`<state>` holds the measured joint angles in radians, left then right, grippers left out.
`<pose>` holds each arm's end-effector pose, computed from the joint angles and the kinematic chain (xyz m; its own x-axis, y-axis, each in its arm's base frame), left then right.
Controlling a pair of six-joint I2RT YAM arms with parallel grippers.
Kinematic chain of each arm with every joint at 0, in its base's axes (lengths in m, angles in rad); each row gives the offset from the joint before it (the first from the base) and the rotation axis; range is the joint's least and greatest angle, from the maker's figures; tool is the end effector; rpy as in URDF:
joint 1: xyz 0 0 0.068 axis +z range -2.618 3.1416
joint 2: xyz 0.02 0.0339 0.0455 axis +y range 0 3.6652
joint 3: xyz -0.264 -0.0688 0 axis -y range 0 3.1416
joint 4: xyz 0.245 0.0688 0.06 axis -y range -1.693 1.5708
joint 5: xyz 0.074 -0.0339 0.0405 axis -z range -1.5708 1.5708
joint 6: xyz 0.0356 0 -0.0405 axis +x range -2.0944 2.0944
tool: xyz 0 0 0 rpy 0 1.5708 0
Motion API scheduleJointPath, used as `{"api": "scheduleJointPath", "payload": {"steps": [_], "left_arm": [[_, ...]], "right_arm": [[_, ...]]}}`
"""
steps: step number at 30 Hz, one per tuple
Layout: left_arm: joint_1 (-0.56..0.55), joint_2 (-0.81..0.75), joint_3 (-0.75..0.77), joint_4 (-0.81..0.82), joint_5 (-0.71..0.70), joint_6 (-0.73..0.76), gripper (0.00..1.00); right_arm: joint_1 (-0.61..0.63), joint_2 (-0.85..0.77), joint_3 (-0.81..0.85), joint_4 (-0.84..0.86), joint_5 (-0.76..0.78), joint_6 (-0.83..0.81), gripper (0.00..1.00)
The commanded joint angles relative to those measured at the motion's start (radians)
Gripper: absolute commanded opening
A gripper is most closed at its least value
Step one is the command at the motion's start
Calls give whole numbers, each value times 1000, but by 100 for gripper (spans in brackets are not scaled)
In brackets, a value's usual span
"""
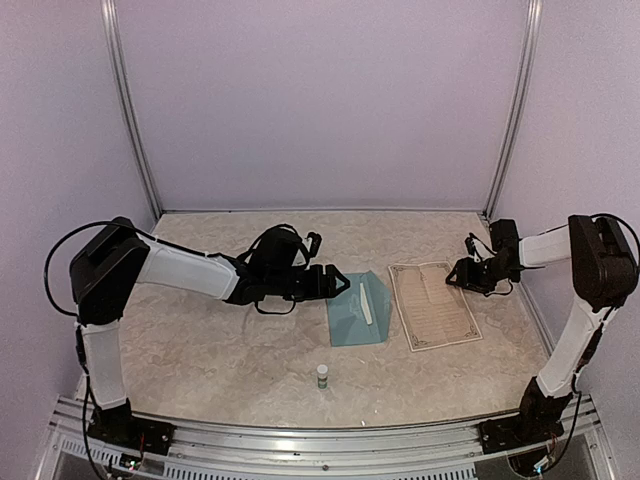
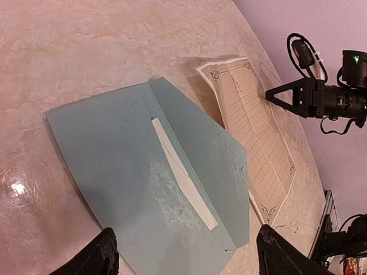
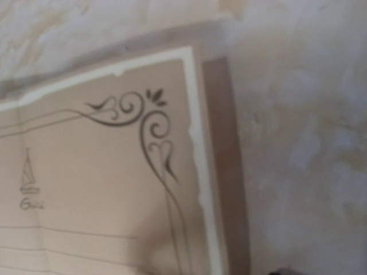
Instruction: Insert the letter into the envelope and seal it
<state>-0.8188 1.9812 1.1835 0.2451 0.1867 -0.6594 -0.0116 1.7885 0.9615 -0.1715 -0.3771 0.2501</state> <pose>0.2904 -0.3201 0.1649 -0.7892 -0.0375 -0.6130 0.4328 0.6742 -0.5985 0.3452 0.0091 0.1416 -0.8611 0.2401 -0.4481 0.0253 0.9006 0.4340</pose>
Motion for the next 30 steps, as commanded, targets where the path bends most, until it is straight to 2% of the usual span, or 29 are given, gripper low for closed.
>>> {"api": "scheduleJointPath", "payload": {"steps": [1, 4, 8, 10, 12, 14, 24, 30], "left_arm": [[-2, -31, 10, -16, 3, 21, 79], [-2, -37, 3, -17, 0, 24, 79], [-1, -45, -1, -17, -6, 24, 79], [-1, -47, -1, -18, -5, 24, 79], [0, -49, -2, -19, -6, 26, 79], [0, -53, -5, -18, -10, 27, 79], [19, -122, -41, -6, -10, 30, 79], [23, -158, -46, 9, 37, 41, 79]], "right_arm": [[-10, 39, 11, 20, -55, -17, 57], [-10, 56, 14, 23, -103, -21, 52], [-10, 77, 16, 30, -165, -25, 37], [-11, 89, 18, 31, -199, -28, 26], [-10, 94, 19, 37, -236, -28, 9], [-11, 87, 15, 47, -274, -23, 0], [-10, -105, -37, 95, -423, 39, 0], [-7, -191, -78, 75, -378, 31, 0]]}}
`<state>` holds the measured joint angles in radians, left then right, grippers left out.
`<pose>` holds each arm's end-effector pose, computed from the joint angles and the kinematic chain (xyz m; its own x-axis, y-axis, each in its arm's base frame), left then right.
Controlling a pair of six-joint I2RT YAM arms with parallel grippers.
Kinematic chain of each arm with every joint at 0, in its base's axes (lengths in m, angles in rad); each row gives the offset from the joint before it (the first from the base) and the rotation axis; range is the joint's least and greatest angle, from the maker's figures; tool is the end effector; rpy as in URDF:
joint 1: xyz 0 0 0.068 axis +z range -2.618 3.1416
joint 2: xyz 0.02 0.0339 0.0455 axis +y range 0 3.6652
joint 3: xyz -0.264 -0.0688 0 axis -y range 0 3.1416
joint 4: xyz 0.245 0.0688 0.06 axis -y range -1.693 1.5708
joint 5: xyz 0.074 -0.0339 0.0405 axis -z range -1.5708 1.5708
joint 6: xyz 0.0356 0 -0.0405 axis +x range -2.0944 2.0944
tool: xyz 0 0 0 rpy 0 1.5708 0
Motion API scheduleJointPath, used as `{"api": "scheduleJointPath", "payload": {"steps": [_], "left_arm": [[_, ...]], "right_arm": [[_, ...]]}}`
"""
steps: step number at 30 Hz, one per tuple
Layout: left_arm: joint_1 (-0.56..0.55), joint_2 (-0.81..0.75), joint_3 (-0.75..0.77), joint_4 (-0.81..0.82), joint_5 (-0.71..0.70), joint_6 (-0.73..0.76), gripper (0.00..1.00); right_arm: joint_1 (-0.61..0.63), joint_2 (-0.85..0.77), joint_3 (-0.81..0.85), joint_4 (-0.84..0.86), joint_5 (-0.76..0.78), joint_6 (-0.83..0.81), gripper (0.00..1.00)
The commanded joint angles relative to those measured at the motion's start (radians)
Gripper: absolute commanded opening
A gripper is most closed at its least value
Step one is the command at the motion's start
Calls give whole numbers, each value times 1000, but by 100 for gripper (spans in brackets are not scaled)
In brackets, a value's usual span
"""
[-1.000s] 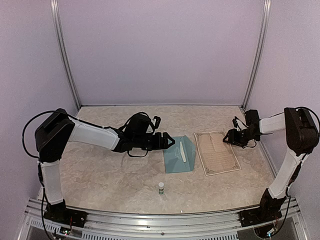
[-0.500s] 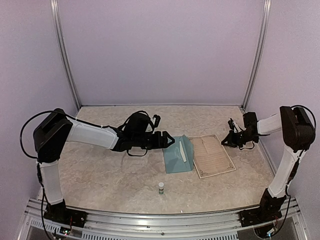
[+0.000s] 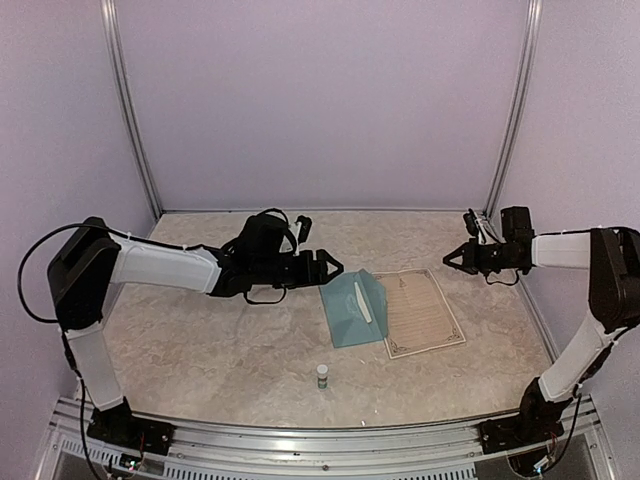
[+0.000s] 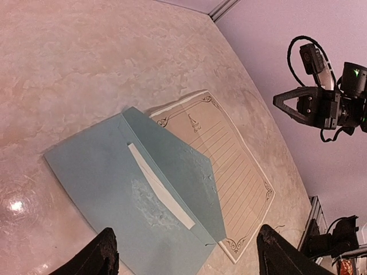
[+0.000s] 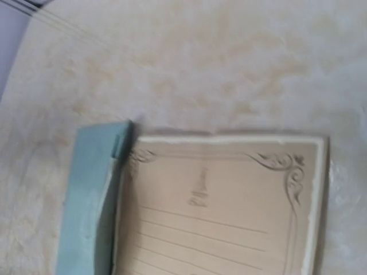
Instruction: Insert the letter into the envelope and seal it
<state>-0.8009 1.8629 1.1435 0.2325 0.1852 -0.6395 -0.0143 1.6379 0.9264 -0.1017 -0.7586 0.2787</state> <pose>0.2850 -0.3034 0.1990 -0.7501 -0.0690 -0.6577 0.4628 0.6557 -0.5966 0.3314 0.0198 0.1898 -0.8256 0.2115 -0.5232 -0.2446 0.7014 0.6695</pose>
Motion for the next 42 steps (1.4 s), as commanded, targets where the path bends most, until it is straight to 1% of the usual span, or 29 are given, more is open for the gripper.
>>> {"api": "scheduleJointPath", "payload": {"steps": [1, 4, 7, 10, 11, 12, 14, 19, 24, 28, 35, 37, 39, 42], "left_arm": [[4, -35, -4, 29, 49, 18, 79], [-7, -6, 14, 35, 65, 16, 79], [-24, 38, 38, 47, 96, 4, 79], [-44, 104, 66, 68, 135, 0, 79], [-49, 135, 75, 75, 144, -1, 79], [-50, 155, 84, 80, 156, -7, 79], [-50, 199, 100, 92, 178, -17, 79], [-41, 268, 113, 110, 180, -24, 79], [-25, 293, 97, 119, 180, -29, 79], [-18, 301, 74, 125, 176, -25, 79], [-13, 313, 51, 125, 165, -23, 79], [-14, 308, 46, 125, 159, -22, 79], [-14, 306, 43, 121, 155, -19, 79], [-14, 302, 42, 113, 147, -15, 79]], "right_arm": [[-4, -42, -50, 3, 26, 4, 0], [-4, -19, -68, -13, 105, 0, 1], [-5, 9, -85, -17, 123, 2, 27], [-2, -9, -128, -19, 156, 16, 49], [-2, -22, -146, -20, 172, 21, 54], [-1, -31, -160, -26, 186, 27, 56], [0, -49, -180, -48, 204, 41, 58], [0, -114, -267, -56, 211, 101, 63], [11, -147, -326, -51, 188, 147, 64], [65, -118, -340, -33, 153, 163, 64], [128, -69, -346, 51, 120, 234, 58], [140, -61, -345, 75, 126, 255, 53], [146, -54, -345, 98, 120, 276, 42], [152, -54, -347, 136, 111, 299, 15]]}}
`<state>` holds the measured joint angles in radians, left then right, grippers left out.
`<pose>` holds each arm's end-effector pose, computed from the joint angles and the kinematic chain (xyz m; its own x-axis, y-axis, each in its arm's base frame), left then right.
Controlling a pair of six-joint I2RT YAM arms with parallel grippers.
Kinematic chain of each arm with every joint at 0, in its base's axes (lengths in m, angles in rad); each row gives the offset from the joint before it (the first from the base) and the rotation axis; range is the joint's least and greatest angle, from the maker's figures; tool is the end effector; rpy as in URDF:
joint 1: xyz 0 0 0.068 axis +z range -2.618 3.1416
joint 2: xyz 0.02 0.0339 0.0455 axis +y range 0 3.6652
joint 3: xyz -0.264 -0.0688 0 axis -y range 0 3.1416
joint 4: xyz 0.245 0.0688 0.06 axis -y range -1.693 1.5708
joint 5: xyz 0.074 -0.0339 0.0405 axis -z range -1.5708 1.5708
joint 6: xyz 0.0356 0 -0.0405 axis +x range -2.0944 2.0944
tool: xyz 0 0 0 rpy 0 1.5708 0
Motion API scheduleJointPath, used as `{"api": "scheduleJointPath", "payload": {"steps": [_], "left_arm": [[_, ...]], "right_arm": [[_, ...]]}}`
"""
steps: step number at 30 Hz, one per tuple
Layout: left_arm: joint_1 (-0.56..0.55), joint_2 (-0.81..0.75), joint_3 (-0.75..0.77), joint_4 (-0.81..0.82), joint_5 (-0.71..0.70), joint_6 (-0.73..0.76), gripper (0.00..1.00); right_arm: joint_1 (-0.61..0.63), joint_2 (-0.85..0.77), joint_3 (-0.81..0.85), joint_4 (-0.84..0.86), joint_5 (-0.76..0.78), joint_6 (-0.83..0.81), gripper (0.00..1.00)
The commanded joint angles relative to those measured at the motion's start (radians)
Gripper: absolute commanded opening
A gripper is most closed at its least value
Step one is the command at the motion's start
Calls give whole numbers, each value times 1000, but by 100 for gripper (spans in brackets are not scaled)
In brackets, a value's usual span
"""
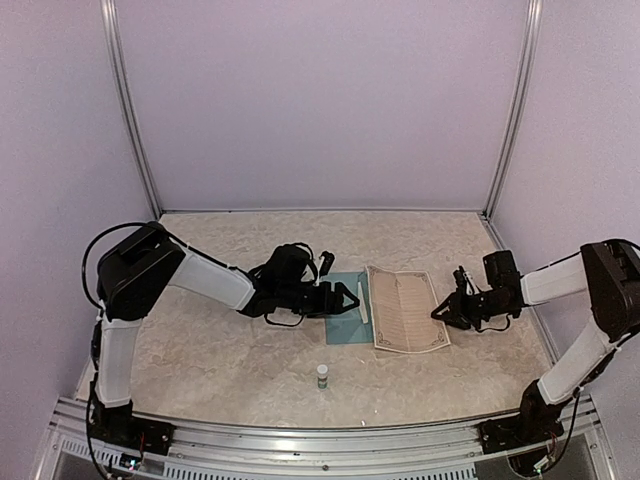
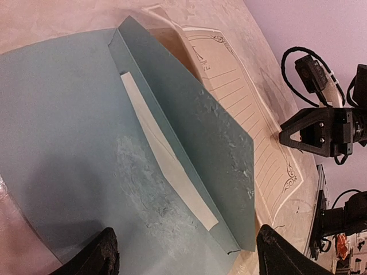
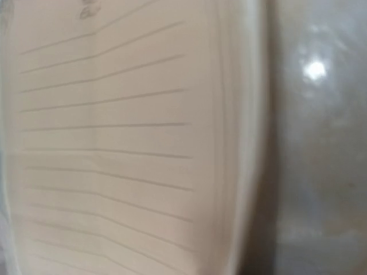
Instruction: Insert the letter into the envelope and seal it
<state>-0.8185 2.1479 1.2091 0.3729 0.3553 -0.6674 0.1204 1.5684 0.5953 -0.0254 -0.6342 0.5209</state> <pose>0.2970 -0.3354 0.1149 -0.8356 0.0437 -0.5475 0.4685 0.5771 -0.6690 0.2580 0.0525 0.1224 -0.9306 0.2912 -0.2218 0.0551 0.7105 0.7016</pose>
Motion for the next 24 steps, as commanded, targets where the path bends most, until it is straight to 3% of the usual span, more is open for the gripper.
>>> {"api": "scheduleJointPath", "payload": {"steps": [1, 3, 9, 15, 24], "left_arm": [[4, 15, -23, -28, -26, 15, 79], [4, 9, -25, -29, -32, 15, 79], [17, -60, -55, -23, -83, 22, 80], [63, -242, -132, -27, -124, 29, 83], [127, -467, -194, -119, -143, 69, 84]], "right_arm": [[17, 11, -17, 70, -16, 64, 7], [16, -5, -15, 79, -14, 73, 0], [16, -133, 14, 37, 54, 73, 0], [26, -269, 119, -42, 14, 25, 0], [204, -263, 424, -223, -64, -169, 0]]}}
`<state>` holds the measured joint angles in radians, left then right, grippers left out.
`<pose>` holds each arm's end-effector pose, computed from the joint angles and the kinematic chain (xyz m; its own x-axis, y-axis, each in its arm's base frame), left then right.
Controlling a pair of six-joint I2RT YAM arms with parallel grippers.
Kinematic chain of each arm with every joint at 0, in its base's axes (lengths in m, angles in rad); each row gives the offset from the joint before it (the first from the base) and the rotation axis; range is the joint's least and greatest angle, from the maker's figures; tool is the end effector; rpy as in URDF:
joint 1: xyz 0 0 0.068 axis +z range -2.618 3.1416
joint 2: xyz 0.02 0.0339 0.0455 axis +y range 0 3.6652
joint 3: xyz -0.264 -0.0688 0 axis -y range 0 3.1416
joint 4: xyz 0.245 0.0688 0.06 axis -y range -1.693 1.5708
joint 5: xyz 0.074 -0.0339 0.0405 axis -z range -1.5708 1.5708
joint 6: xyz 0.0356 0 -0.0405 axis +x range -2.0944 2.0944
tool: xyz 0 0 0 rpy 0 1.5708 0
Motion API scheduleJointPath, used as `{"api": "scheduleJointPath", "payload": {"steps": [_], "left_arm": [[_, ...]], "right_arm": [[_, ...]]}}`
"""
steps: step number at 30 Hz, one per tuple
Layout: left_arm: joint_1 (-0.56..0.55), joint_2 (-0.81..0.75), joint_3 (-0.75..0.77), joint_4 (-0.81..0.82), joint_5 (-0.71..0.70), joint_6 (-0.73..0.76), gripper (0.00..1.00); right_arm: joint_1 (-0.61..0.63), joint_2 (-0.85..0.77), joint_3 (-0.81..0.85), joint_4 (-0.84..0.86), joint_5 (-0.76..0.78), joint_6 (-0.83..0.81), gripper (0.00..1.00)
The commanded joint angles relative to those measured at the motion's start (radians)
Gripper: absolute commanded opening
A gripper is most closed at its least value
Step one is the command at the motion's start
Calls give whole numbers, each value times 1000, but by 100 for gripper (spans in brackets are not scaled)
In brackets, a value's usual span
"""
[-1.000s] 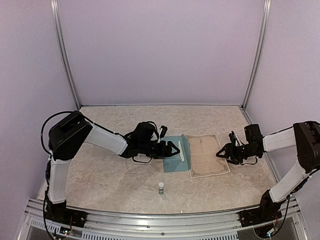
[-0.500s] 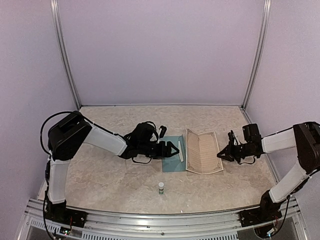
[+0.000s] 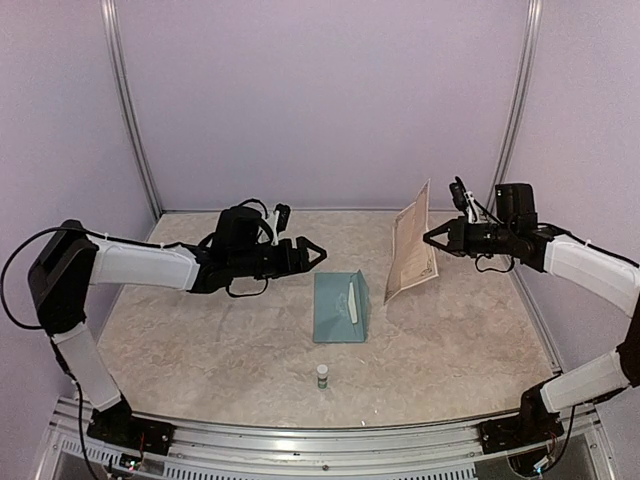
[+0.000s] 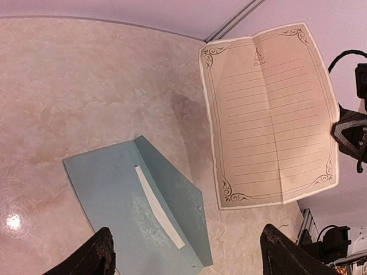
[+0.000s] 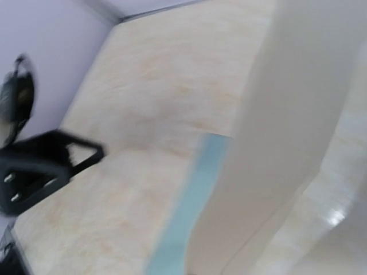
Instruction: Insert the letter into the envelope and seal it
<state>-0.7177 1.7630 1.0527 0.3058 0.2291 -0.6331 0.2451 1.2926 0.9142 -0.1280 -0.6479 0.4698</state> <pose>0.2924 -0.2660 0.2156 -0.7110 -0.1442 -0.6883 0.4677 0.6339 -0.6160 0.2731 0.0905 0.2829 -0.7389 0.1873 -0.6472 -0.4160 0.6288 0.6569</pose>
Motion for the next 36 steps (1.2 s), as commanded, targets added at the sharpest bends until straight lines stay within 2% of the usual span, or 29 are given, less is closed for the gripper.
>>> {"api": "scheduleJointPath", "payload": {"steps": [1, 8, 14, 19, 23, 27, 32, 36], "left_arm": [[40, -115, -46, -60, -17, 37, 84], [172, -258, -70, -154, -16, 90, 84], [231, -291, 2, -240, 13, 146, 85], [247, -273, 58, -255, 59, 149, 85], [235, -246, 96, -236, 195, 174, 84], [173, -232, 106, -208, 376, 249, 84], [73, -233, 113, -212, 474, 337, 84], [24, -220, 124, -223, 493, 378, 85]], "right_arm": [[97, 18, 133, -134, -67, -141, 0], [248, 53, 288, -290, -180, -352, 0], [341, 46, 335, -387, -275, -507, 0], [378, 53, 336, -418, -302, -564, 0], [379, 64, 331, -389, -245, -560, 0], [380, 81, 339, -337, -179, -514, 0], [381, 106, 345, -283, -194, -488, 0], [379, 118, 354, -258, -232, -483, 0]]}}
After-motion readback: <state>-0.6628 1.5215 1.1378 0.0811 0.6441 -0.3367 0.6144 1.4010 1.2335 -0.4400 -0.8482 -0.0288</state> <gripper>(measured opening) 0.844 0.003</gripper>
